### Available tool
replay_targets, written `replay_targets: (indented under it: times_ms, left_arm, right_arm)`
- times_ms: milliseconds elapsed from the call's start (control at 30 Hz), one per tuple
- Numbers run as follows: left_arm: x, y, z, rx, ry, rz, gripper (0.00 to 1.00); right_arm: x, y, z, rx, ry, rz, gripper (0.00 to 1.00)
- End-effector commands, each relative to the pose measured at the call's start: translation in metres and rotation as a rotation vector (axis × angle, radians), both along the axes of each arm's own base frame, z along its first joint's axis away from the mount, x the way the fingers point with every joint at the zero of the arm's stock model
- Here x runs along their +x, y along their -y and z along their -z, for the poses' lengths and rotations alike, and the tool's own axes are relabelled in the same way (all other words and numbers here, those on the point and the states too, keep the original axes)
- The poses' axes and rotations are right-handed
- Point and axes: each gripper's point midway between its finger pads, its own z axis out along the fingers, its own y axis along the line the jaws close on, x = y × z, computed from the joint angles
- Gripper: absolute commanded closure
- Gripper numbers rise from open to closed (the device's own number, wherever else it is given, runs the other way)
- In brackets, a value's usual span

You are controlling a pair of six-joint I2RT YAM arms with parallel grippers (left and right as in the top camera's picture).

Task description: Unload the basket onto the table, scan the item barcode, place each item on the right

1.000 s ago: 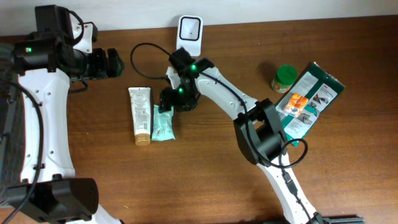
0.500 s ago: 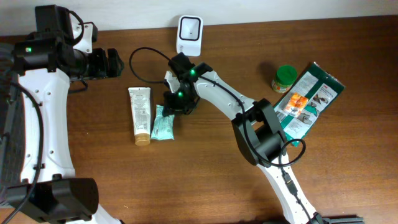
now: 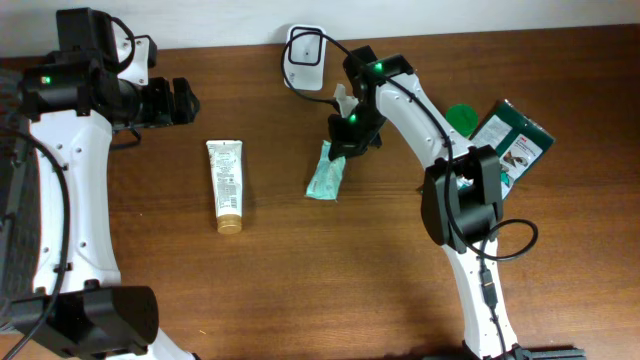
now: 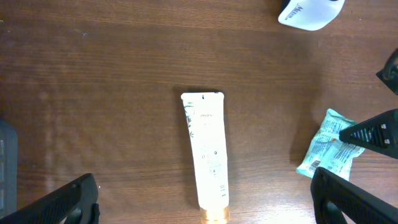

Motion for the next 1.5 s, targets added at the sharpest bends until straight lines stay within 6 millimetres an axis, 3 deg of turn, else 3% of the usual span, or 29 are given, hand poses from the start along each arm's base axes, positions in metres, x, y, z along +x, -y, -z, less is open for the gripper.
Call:
replay_targets:
  times_ms: [0,33,67,133,200,300,467,633,833,933,1067,1267,1467]
  left_arm:
    - [0.001,-0.002,-0.007,0.008,0.022,0.007,0.01]
    - [0.001,-0.002,-0.007,0.008,0.022,0.007,0.01]
    - [0.001,-0.002,-0.007,0.008,0.022,0.007,0.01]
    - [0.001,-0.002,-0.007,0.008,0.022,0.007,0.01]
    - [0.001,-0.002,-0.007,0.008,0.022,0.007,0.01]
    - [0.001,-0.002,-0.007,0.008,0.022,0.007,0.01]
    - [0.001,-0.002,-0.007,0.008,0.022,0.007,0.01]
    - [0.001,-0.002,-0.007,0.008,0.022,0.007,0.01]
    - [0.001,-0.002,-0.007,0.008,0.022,0.007,0.01]
    - [0.001,-0.002,-0.007,0.008,0.022,0.007,0.01]
    - [0.001,-0.002,-0.007,0.008,0.022,0.007,0.01]
    - [0.001,-0.002,-0.007,0.008,0.022,0.007,0.01]
    - [0.001,-0.002,-0.007,0.008,0.022,0.007,0.01]
  right_arm:
    - [0.001,-0.017,-0.020,0.016,-0.001,0.089,0.82]
    - [-0.005,-0.020,-0.020,0.011,-0.011,0.077,0.61]
    - [-0.009,-0.021,-0.019,0.001,-0.024,0.071,0.50]
    - [-0.015,-0.017,-0.016,-0.036,-0.028,0.041,0.43]
    - [-0.017,-0.013,-0.016,-0.045,-0.002,-0.028,0.43]
    - [-0.005,-0.006,-0.025,-0.028,0.073,-0.092,0.44]
    - [0.034,0.026,-0.045,-0.209,0.268,-0.105,0.45]
    - [0.045,0.014,-0.050,-0.190,0.339,-0.148,0.45]
    - [0.049,-0.013,-0.028,-0.176,0.364,-0.188,0.46]
    - [0.045,-0.021,-0.015,-0.179,0.346,-0.208,0.46]
    - [0.026,-0.014,0.002,-0.210,0.242,-0.208,0.47]
    - [-0.015,0.008,0.004,-0.281,0.031,-0.143,0.50]
    - [-0.046,0.013,0.001,-0.326,-0.095,-0.145,0.49]
